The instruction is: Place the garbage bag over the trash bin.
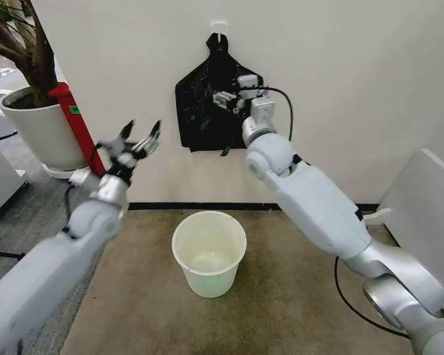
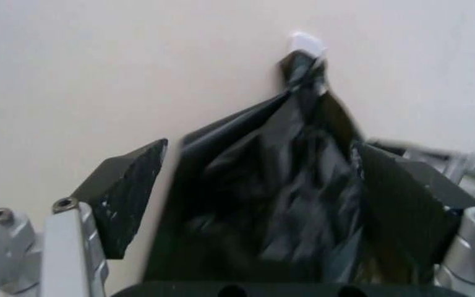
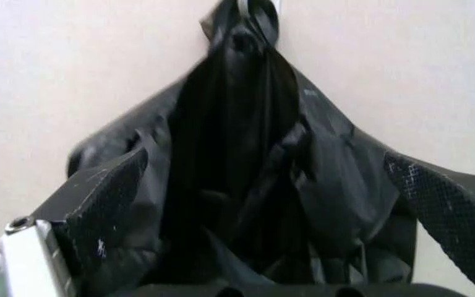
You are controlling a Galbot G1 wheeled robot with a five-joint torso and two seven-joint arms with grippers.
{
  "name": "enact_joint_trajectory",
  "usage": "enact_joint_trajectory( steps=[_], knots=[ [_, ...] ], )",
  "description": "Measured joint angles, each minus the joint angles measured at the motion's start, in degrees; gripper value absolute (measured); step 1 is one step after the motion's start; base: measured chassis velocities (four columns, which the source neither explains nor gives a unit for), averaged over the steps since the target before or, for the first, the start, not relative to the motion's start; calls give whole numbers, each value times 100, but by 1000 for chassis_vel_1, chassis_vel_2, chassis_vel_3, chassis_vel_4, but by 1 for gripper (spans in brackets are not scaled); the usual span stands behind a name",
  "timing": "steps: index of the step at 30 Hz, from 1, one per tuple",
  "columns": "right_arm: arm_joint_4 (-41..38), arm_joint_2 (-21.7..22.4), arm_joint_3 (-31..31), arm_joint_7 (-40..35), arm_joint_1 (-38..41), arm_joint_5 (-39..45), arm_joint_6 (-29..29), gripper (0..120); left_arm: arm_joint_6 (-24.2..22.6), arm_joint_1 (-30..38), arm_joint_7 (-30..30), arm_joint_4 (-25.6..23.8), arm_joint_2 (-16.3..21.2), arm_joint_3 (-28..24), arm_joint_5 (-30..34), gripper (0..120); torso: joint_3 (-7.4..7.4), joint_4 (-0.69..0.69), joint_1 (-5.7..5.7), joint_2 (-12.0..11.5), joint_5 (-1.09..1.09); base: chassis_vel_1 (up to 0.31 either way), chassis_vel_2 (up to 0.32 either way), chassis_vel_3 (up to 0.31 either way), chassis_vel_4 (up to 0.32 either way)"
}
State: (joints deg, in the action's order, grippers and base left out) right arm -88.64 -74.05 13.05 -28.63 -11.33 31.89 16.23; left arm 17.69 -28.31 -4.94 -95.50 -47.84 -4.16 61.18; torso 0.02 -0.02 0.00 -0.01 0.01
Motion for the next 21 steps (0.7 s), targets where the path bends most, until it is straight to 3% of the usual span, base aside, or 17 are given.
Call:
enact_joint_trajectory(
  steps=[5, 12, 21],
  knots=[
    [-22, 111, -24, -27, 0, 6, 90, 100, -86, 440, -70, 153, -238, -408, 13, 86, -1, 1, 0, 0, -2, 0, 0, 0, 0],
    [-136, 244, -86, -47, 4, 57, 175, 100, -114, 1187, -208, 816, -605, -1210, -297, 86, -2, 1, 0, 0, 0, 0, 0, 0, 0],
    [-187, 150, -102, -47, 0, 64, 187, 100, -169, 1504, -304, 1237, -850, -1624, -505, 88, -2, 2, 0, 1, -1, 0, 0, 0, 0]
  ],
)
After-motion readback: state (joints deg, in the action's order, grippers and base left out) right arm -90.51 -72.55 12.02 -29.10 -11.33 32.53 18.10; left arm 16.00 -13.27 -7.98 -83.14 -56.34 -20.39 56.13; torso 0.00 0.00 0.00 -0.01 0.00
